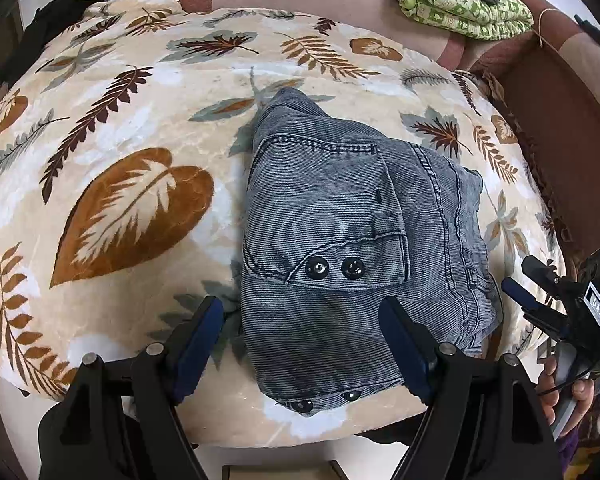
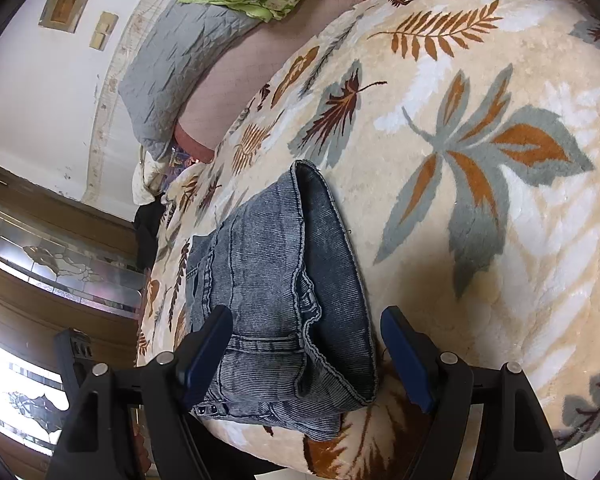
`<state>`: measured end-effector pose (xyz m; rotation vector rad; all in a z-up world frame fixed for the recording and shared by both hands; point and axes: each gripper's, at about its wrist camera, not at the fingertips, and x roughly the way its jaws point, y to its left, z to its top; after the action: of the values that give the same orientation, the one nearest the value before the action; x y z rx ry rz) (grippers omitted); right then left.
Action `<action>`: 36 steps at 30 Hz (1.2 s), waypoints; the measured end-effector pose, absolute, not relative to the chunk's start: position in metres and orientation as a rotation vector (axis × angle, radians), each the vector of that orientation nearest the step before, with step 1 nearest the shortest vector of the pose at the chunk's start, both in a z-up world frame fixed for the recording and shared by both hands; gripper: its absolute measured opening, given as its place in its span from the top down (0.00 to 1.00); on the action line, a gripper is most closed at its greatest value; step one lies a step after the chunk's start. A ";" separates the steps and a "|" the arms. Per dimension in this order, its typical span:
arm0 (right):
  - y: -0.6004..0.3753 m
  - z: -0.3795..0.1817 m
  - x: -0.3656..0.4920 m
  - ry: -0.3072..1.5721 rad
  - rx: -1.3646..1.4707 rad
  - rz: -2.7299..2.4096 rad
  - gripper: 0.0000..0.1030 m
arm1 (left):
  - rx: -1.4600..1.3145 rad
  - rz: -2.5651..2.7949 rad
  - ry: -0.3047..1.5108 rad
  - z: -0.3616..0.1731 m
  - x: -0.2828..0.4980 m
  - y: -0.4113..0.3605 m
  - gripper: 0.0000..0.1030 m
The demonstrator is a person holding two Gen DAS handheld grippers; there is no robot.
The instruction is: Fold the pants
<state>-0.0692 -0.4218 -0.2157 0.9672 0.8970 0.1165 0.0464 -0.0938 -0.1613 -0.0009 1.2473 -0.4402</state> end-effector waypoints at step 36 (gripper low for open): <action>-0.407 -0.237 -0.037 0.957 0.990 0.074 0.14 | -0.149 -0.591 1.357 -0.205 0.097 -0.082 0.22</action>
<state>-0.0365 -0.4069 -0.2372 0.9901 0.9574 0.0742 0.0966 -0.0817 -0.2048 -0.1494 1.3566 -0.5910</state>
